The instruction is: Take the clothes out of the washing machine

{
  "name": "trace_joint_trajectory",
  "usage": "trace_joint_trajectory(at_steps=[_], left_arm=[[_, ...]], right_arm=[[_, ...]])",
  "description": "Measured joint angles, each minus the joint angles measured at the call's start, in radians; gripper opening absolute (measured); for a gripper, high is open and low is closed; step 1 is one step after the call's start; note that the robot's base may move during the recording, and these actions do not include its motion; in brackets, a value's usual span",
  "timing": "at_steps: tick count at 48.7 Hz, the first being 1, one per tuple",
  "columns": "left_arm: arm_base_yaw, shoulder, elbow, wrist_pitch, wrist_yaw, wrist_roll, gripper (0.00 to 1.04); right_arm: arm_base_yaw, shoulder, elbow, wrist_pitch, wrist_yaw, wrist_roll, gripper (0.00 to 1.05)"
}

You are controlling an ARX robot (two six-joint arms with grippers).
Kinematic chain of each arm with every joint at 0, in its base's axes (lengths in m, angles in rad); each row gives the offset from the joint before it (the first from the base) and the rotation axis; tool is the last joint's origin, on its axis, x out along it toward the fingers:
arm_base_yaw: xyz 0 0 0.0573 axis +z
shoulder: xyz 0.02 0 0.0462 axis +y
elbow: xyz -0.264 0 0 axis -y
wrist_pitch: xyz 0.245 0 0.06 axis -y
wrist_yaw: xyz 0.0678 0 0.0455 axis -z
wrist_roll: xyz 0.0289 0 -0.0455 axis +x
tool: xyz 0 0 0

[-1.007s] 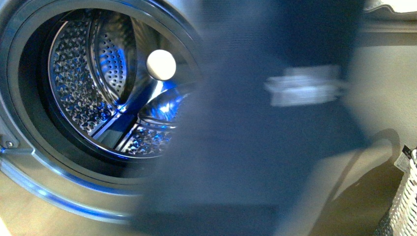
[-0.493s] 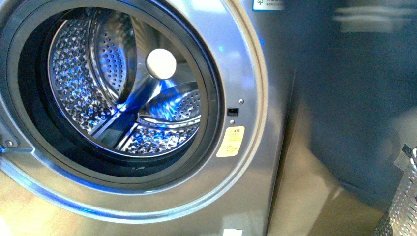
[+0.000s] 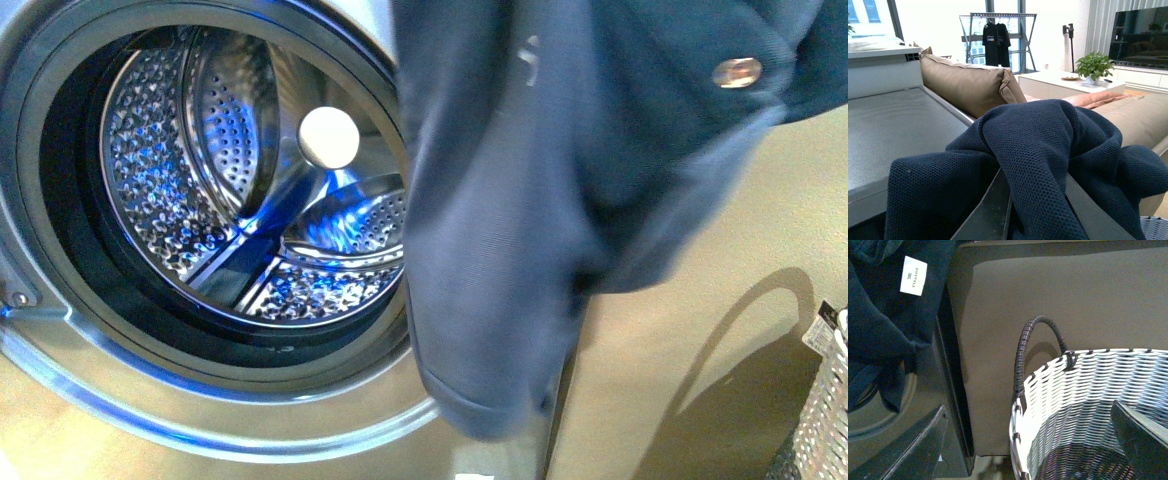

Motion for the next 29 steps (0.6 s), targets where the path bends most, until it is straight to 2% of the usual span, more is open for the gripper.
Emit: trace_joint_trajectory(at_steps=[4, 10, 13, 19, 29], left_arm=[[0.000, 0.000, 0.000, 0.000, 0.000, 0.000, 0.16], [0.000, 0.000, 0.000, 0.000, 0.000, 0.000, 0.16], [0.000, 0.000, -0.002, 0.000, 0.002, 0.000, 0.16], [0.000, -0.002, -0.002, 0.000, 0.001, 0.000, 0.16], [0.000, -0.002, -0.002, 0.000, 0.000, 0.000, 0.16]], right_arm=[[-0.007, 0.001, -0.002, 0.009, -0.025, 0.008, 0.97], [-0.111, 0.037, -0.001, 0.204, -0.385, 0.159, 0.97], [-0.119, 0.065, 0.005, 0.256, -0.477, 0.218, 0.97], [-0.117, 0.176, 0.050, 0.371, -0.517, 0.258, 0.97], [-0.069, 0.495, 0.226, 0.672, -0.539, 0.255, 0.97]])
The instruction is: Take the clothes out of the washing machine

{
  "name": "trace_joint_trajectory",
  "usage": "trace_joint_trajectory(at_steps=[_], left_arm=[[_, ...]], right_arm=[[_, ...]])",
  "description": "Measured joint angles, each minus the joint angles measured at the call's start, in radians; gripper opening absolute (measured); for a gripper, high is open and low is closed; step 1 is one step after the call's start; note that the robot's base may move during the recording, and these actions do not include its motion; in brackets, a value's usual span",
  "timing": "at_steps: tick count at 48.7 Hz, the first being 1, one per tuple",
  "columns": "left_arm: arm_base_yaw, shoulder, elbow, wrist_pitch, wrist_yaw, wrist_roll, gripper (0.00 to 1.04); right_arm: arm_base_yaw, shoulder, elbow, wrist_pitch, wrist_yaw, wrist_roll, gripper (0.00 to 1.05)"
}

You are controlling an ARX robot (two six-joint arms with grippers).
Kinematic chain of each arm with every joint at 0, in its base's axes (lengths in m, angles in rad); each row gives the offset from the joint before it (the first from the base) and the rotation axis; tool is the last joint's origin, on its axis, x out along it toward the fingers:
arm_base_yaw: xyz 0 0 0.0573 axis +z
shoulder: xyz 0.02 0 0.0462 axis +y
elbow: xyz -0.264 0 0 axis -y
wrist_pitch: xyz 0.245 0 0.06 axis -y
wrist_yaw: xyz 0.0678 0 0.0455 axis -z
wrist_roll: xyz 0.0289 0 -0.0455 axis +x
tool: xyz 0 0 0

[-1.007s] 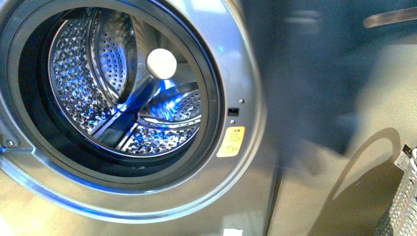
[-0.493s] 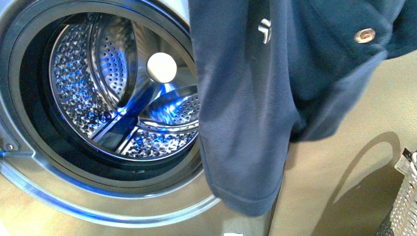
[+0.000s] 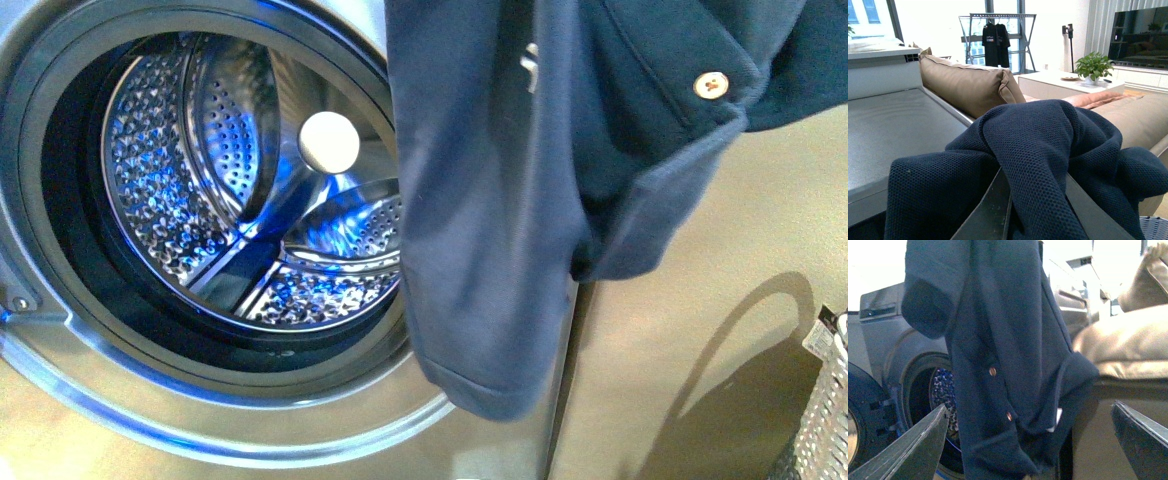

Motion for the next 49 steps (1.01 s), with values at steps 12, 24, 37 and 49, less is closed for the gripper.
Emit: trace_joint_trajectory(at_steps=[12, 24, 37, 49], left_arm=[[0.000, 0.000, 0.000, 0.000, 0.000, 0.000, 0.16], [0.000, 0.000, 0.000, 0.000, 0.000, 0.000, 0.16], [0.000, 0.000, 0.000, 0.000, 0.000, 0.000, 0.16], [0.000, 0.000, 0.000, 0.000, 0.000, 0.000, 0.16]], right_arm=[[0.047, 0.394, 0.237, 0.217, -0.036, -0.036, 0.97], [0.073, 0.661, 0.469, 0.253, -0.087, -0.014, 0.97], [0.175, 0.800, 0.629, 0.179, -0.100, -0.004, 0.97], [0.253, 0.817, 0.675, 0.240, -0.129, 0.124, 0.97]])
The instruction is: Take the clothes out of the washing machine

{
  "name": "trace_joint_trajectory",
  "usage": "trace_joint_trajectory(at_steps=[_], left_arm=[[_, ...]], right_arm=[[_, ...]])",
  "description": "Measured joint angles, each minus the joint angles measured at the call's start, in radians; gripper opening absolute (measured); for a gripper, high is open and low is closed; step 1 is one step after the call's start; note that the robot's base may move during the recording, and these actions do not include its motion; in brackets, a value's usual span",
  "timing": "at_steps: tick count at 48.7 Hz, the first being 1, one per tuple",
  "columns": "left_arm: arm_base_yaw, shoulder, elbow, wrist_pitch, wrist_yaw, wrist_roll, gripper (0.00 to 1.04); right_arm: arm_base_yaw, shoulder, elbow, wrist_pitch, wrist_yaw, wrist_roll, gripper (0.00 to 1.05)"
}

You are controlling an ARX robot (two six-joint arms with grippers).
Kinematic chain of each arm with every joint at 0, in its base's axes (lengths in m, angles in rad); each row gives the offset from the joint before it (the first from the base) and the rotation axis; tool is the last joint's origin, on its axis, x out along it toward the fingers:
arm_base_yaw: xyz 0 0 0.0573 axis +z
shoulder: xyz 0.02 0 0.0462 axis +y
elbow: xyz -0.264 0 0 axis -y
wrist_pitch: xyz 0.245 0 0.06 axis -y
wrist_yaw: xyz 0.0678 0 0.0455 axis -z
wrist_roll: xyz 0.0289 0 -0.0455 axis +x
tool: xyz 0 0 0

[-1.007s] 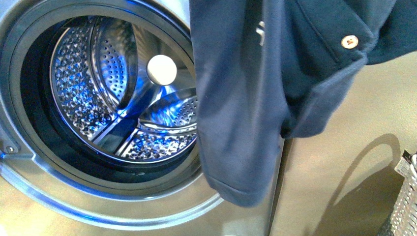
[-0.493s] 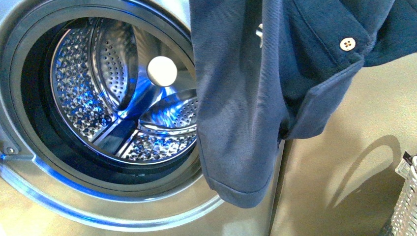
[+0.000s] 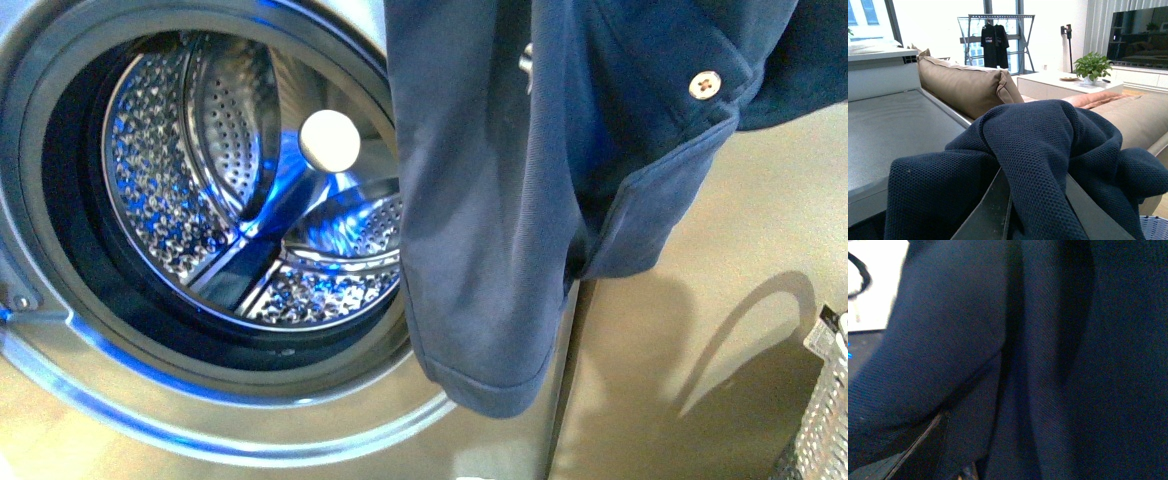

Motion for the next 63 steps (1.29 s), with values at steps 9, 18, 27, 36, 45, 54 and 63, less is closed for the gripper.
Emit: trace_joint_trajectory(at_steps=[9, 18, 27, 36, 45, 54, 63], left_arm=[[0.000, 0.000, 0.000, 0.000, 0.000, 0.000, 0.16], [0.000, 0.000, 0.000, 0.000, 0.000, 0.000, 0.16], [0.000, 0.000, 0.000, 0.000, 0.000, 0.000, 0.16], [0.000, 0.000, 0.000, 0.000, 0.000, 0.000, 0.16], [0.000, 0.000, 0.000, 0.000, -0.001, 0.000, 0.16], [0.000, 0.000, 0.000, 0.000, -0.001, 0.000, 0.16], [0.000, -0.002, 0.000, 0.000, -0.002, 0.000, 0.16]], right_arm=[[0.015, -0.002, -0.004, 0.125, -0.063, 0.215, 0.97], [0.019, -0.004, -0.052, 0.330, -0.142, 0.457, 0.97], [0.025, -0.004, -0.052, 0.322, -0.134, 0.564, 0.97], [0.046, 0.019, -0.013, 0.235, -0.102, 0.513, 0.97], [0.079, 0.050, 0.054, 0.129, -0.040, 0.431, 0.97], [0.122, 0.077, 0.114, 0.038, 0.027, 0.344, 0.97], [0.175, 0.100, 0.171, -0.029, 0.098, 0.266, 0.97]])
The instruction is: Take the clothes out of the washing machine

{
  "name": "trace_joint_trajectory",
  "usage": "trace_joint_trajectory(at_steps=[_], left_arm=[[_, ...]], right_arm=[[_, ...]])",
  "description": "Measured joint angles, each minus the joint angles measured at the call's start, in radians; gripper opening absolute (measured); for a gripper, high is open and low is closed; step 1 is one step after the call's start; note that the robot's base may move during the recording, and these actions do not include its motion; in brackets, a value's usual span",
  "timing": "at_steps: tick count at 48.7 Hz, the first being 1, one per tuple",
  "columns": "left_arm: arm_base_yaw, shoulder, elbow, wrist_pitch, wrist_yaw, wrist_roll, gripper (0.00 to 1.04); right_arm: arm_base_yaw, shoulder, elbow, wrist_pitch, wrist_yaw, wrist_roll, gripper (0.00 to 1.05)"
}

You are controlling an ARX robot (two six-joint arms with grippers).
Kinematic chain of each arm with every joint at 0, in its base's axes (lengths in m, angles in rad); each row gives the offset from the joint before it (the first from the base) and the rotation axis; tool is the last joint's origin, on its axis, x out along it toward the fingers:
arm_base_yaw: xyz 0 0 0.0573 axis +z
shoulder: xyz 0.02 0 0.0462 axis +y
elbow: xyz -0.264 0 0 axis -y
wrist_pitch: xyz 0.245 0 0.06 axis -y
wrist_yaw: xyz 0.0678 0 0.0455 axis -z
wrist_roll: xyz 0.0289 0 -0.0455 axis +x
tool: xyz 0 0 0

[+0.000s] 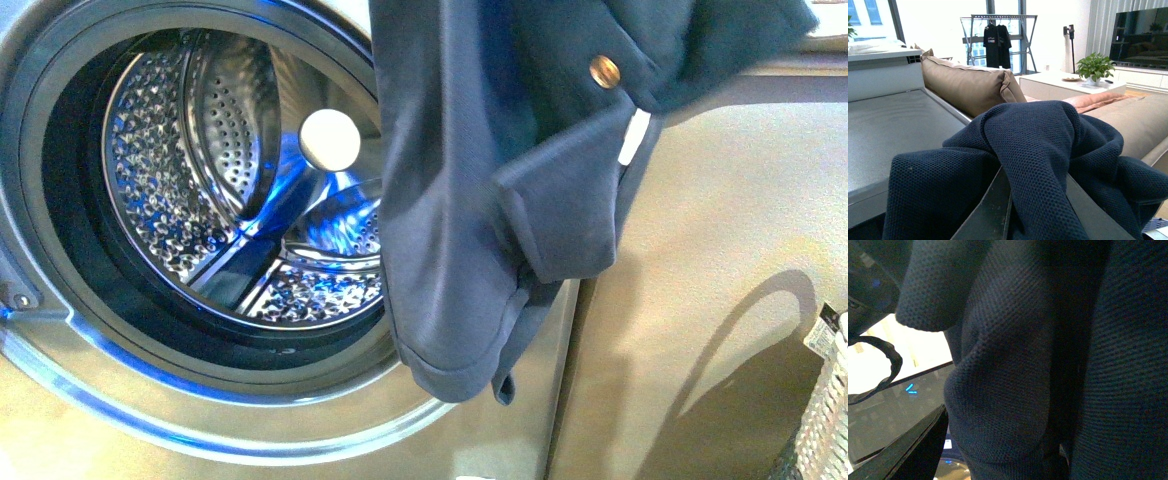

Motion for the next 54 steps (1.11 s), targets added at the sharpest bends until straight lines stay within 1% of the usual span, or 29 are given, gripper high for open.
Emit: trace_joint_trajectory(at_steps=[9, 12, 17, 23, 27, 34, 37, 42, 44, 45, 47, 50, 54], left_arm=[[0.001, 0.000, 0.000, 0.000, -0.003, 0.000, 0.16], [0.001, 0.000, 0.000, 0.000, -0.003, 0.000, 0.16], [0.001, 0.000, 0.000, 0.000, -0.003, 0.000, 0.16], [0.001, 0.000, 0.000, 0.000, -0.003, 0.000, 0.16], [0.001, 0.000, 0.000, 0.000, -0.003, 0.000, 0.16], [0.001, 0.000, 0.000, 0.001, -0.003, 0.000, 0.16], [0.001, 0.000, 0.000, 0.001, -0.003, 0.000, 0.16], [0.001, 0.000, 0.000, 0.001, -0.001, 0.000, 0.16], [0.001, 0.000, 0.000, 0.001, 0.000, -0.001, 0.16], [0.001, 0.000, 0.000, 0.001, 0.001, -0.001, 0.16], [0.001, 0.000, 0.000, 0.002, 0.003, -0.001, 0.16], [0.000, 0.000, 0.000, 0.002, 0.005, -0.003, 0.15], [-0.001, 0.000, 0.000, 0.002, 0.010, -0.004, 0.15]], right_arm=[[0.054, 0.017, 0.036, -0.024, 0.083, -0.066, 0.97], [0.074, 0.022, 0.048, -0.041, 0.147, -0.105, 0.97], [0.100, 0.034, 0.063, -0.055, 0.284, -0.173, 0.97], [0.108, 0.047, 0.075, -0.052, 0.372, -0.193, 0.96], [0.109, 0.050, 0.080, -0.051, 0.427, -0.211, 0.85], [0.108, 0.050, 0.082, -0.041, 0.475, -0.241, 0.66], [0.105, 0.048, 0.082, -0.037, 0.496, -0.252, 0.55], [0.082, 0.019, 0.068, -0.030, 0.520, -0.279, 0.33], [0.071, 0.003, 0.061, -0.029, 0.521, -0.282, 0.26], [0.068, -0.001, 0.060, -0.028, 0.521, -0.283, 0.24], [0.047, -0.027, 0.053, -0.030, 0.527, -0.285, 0.14], [0.022, -0.058, 0.045, -0.032, 0.526, -0.286, 0.07], [-0.004, -0.091, 0.036, -0.039, 0.518, -0.285, 0.06]])
